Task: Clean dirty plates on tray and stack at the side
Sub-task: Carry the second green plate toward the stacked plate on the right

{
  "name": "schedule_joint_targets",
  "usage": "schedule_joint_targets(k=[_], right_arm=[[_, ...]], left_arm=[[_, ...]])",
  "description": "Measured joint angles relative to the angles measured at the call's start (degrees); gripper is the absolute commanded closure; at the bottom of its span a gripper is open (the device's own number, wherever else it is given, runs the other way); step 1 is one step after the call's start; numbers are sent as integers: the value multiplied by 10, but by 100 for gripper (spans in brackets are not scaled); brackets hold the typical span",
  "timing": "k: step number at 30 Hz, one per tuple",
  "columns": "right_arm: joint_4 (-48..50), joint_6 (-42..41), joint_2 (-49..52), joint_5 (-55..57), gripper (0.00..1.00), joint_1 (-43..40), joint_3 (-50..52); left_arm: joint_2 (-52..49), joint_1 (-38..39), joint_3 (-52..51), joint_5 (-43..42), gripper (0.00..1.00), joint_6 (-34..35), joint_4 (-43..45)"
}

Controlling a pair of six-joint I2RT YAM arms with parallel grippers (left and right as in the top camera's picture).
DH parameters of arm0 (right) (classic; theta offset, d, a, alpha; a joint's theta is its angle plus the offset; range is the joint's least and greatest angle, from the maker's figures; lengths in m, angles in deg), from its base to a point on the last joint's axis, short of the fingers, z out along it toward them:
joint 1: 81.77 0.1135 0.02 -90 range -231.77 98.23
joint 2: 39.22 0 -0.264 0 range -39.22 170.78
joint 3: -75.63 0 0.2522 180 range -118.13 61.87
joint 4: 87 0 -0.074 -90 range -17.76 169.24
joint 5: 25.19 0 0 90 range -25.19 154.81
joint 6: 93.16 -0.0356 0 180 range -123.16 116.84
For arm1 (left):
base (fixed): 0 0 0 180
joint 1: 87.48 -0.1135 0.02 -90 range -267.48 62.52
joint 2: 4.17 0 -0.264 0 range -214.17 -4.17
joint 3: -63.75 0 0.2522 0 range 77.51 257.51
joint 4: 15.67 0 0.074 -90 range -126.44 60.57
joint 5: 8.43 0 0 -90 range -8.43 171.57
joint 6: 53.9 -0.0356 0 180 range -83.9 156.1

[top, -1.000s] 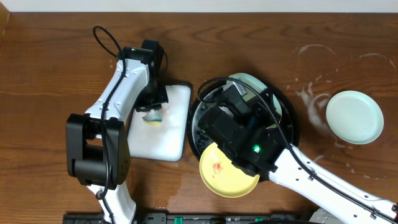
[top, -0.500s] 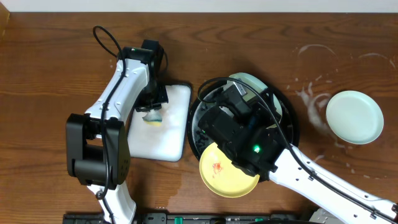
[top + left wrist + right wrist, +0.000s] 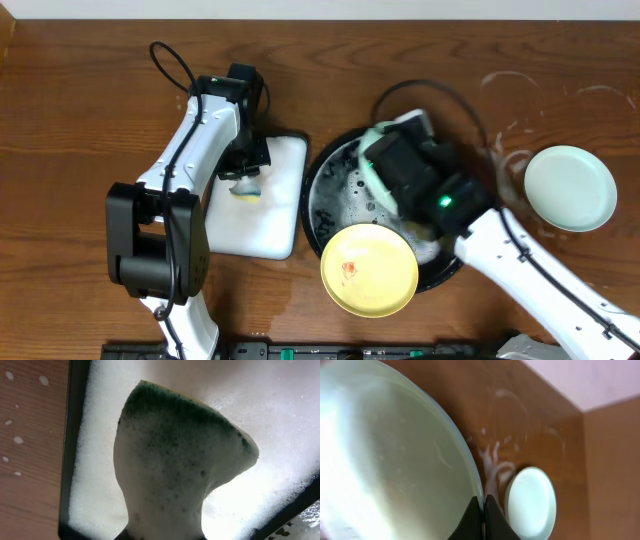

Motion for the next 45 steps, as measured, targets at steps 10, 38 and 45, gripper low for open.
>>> schedule_joint_targets(k=[10, 38, 45], right_arm=[[16, 53, -31, 14, 99, -6, -1], [87, 197, -29, 369, 99, 191, -1], [83, 191, -29, 354, 99, 190, -1]], left_arm=[[0, 0, 0, 0, 92, 0, 2], [0, 0, 0, 0, 92, 0, 0], [0, 0, 0, 0, 92, 0, 0]])
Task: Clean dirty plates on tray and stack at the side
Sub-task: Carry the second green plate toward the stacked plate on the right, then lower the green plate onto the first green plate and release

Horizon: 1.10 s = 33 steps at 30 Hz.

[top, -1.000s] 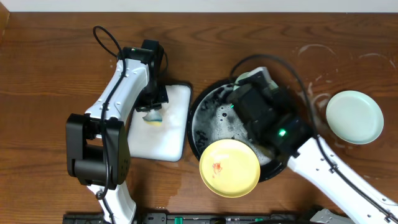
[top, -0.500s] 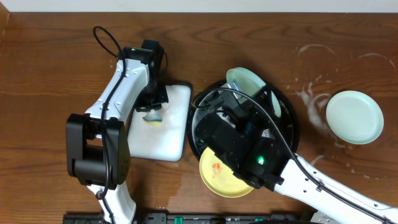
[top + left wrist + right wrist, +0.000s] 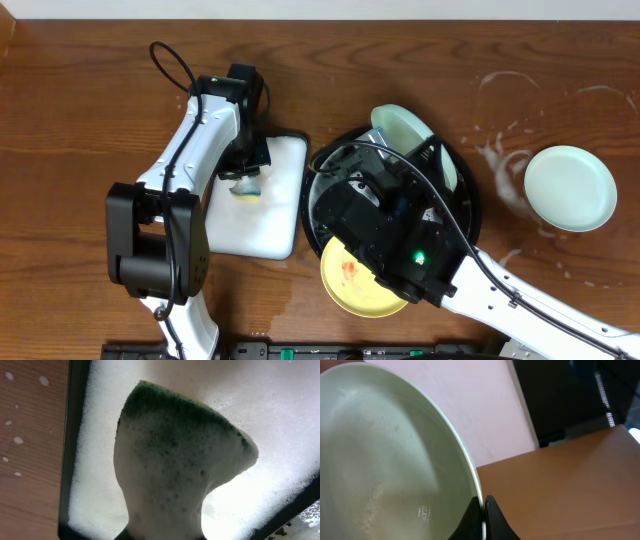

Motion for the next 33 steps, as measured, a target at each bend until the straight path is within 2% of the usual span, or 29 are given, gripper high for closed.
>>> schedule_joint_targets(k=[3, 6, 9, 13, 17, 20, 24, 27, 28, 29, 30, 32, 33], right_arm=[[-38, -47, 0, -77, 99, -21, -1], [-73, -121, 6, -227, 99, -105, -1], [-78, -185, 11, -386, 99, -239, -1], [-73, -221, 4, -585, 99, -399, -2], [-80, -240, 0, -770, 99, -630, -4], [-80, -247, 10, -853, 99, -782, -5], [-79, -266, 71, -900, 99, -941, -6], [-70, -284, 129, -909, 99, -1008, -6], [-64, -291, 152, -911, 90, -1029, -6], [-63, -293, 160, -912, 69, -1035, -6], [-59, -296, 175, -913, 57, -1045, -6], [-40, -303, 210, -917, 45, -1061, -6], [-35, -302, 218, -923, 44, -1062, -6]], left_arm=[[0, 0, 0, 0, 92, 0, 0], [0, 0, 0, 0, 92, 0, 0], [0, 0, 0, 0, 92, 0, 0], [0, 0, 0, 0, 92, 0, -2], [0, 0, 0, 0, 92, 0, -2], [0, 0, 0, 0, 92, 0, -3], [0, 0, 0, 0, 92, 0, -3], [0, 0, 0, 0, 92, 0, -3], [0, 0, 0, 0, 92, 0, -3], [0, 0, 0, 0, 92, 0, -3], [0, 0, 0, 0, 92, 0, -3], [0, 0, 0, 0, 92, 0, -3], [0, 0, 0, 0, 92, 0, -3]])
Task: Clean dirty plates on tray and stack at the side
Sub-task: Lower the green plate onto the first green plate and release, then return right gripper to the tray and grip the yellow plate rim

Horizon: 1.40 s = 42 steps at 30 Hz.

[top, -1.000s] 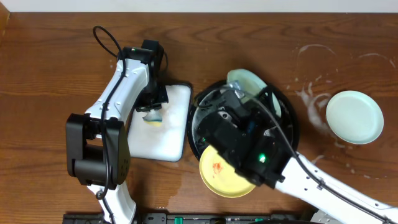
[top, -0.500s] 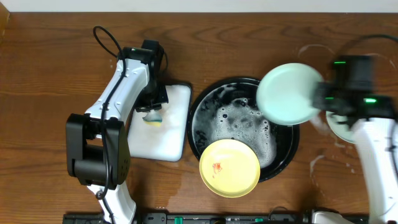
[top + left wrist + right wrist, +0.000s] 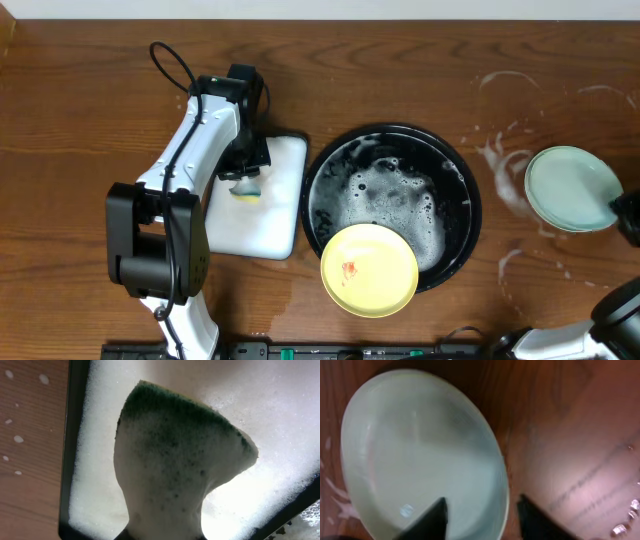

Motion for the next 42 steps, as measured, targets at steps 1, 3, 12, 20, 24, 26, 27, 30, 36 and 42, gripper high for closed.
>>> schedule_joint_targets(k=[1, 3, 12, 20, 24, 26, 27, 30, 36, 42], right_arm=[[4, 4, 1, -11, 43, 0, 0], [14, 19, -3, -50, 42, 3, 0], [-65, 90, -188, -153, 44, 156, -3], [-212, 133, -238, -89, 46, 466, 4], [-204, 136, -214, -36, 46, 609, 76], [-184, 133, -191, -22, 46, 655, 127], [-172, 129, -181, -21, 47, 668, 148], [-124, 118, -152, -55, 54, 684, 211], [-28, 72, -141, -90, 99, 690, 283], [-7, 28, -141, -21, 99, 679, 248]], left_arm=[[0, 0, 0, 0, 92, 0, 0], [0, 0, 0, 0, 92, 0, 0], [0, 0, 0, 0, 92, 0, 0], [0, 0, 0, 0, 92, 0, 0], [0, 0, 0, 0, 92, 0, 0], [0, 0, 0, 0, 92, 0, 0], [0, 0, 0, 0, 92, 0, 0], [0, 0, 0, 0, 92, 0, 0], [0, 0, 0, 0, 92, 0, 0], [0, 0, 0, 0, 92, 0, -2]])
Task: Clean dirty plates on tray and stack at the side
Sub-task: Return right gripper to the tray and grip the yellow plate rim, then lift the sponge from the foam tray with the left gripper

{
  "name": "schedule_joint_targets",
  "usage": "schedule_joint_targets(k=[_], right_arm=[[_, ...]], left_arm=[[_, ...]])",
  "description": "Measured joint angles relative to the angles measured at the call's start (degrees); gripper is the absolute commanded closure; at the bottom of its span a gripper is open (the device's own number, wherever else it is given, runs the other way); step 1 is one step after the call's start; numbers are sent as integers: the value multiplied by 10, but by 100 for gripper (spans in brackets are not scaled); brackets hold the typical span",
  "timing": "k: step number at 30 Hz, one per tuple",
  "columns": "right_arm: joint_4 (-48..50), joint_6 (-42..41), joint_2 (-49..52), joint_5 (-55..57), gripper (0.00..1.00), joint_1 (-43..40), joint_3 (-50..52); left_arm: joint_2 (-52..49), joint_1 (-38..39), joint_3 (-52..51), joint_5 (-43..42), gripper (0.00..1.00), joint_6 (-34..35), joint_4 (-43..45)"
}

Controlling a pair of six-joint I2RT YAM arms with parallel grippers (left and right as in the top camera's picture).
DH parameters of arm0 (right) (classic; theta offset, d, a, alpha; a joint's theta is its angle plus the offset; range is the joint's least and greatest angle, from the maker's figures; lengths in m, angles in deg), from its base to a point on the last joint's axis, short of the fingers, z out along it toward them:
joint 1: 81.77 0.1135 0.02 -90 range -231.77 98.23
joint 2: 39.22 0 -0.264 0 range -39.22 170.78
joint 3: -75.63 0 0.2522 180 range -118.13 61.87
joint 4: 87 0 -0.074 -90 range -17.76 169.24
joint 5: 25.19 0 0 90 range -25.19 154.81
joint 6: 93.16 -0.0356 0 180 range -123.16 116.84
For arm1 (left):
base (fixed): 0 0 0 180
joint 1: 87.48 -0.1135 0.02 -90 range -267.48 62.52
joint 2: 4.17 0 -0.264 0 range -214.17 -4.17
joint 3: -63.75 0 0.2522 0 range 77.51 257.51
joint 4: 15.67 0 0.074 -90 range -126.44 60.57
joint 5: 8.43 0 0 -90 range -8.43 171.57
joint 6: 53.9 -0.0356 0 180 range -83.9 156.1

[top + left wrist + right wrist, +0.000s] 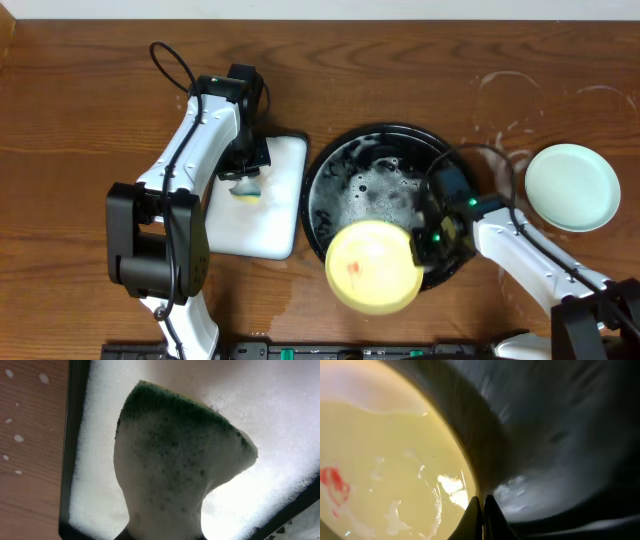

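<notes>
A yellow plate (365, 270) with a red smear (332, 480) leans on the front rim of the round black tray (390, 160), which holds suds. My right gripper (428, 245) is shut on the plate's right rim (481, 510). A pale green plate (572, 187) lies on the table at the far right. My left gripper (245, 178) is shut on a foamy green sponge (175, 460) over the white foam tray (275, 215). Its fingertips are hidden by the sponge in the left wrist view.
Soapy smears (500, 150) mark the wood between the black tray and the green plate. Water drops (15, 410) dot the table left of the foam tray (280, 420). The left arm's body stands at the front left (155, 240).
My right gripper was open over the pale green plate at the far right. Now it is shut on the yellow plate's right rim at the black tray. The left gripper and sponge have not moved.
My right gripper first held a pale green plate over the black tray, while another lay at the far right. Then it held that plate up high. Later the plate lay on the one at the right, let go. Now the gripper holds the yellow plate.
</notes>
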Motion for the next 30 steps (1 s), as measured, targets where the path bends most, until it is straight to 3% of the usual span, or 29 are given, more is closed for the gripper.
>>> schedule_joint_targets(k=[7, 12, 19, 21, 25, 26, 28, 30], right_arm=[[58, -7, 0, 117, 99, -40, -97], [71, -10, 6, 149, 99, -45, -102], [76, -13, 89, 157, 99, -44, -100], [83, -16, 112, 156, 87, -44, -100], [90, -14, 125, 154, 82, -44, -100], [94, -11, 126, 154, 82, -44, -100], [98, -8, 126, 155, 97, -44, -100], [101, -6, 126, 154, 99, -44, -100]], left_arm=[[0, 0, 0, 0, 92, -16, -27], [6, 0, 0, 0, 92, -17, -28], [61, 0, 0, 0, 92, -22, -24], [65, 0, 0, 0, 92, -22, -24], [65, 0, 0, 0, 92, -26, -23], [65, 0, 0, 0, 92, -26, -23], [65, 0, 0, 0, 92, -26, -20], [65, 0, 0, 0, 92, -26, -17]])
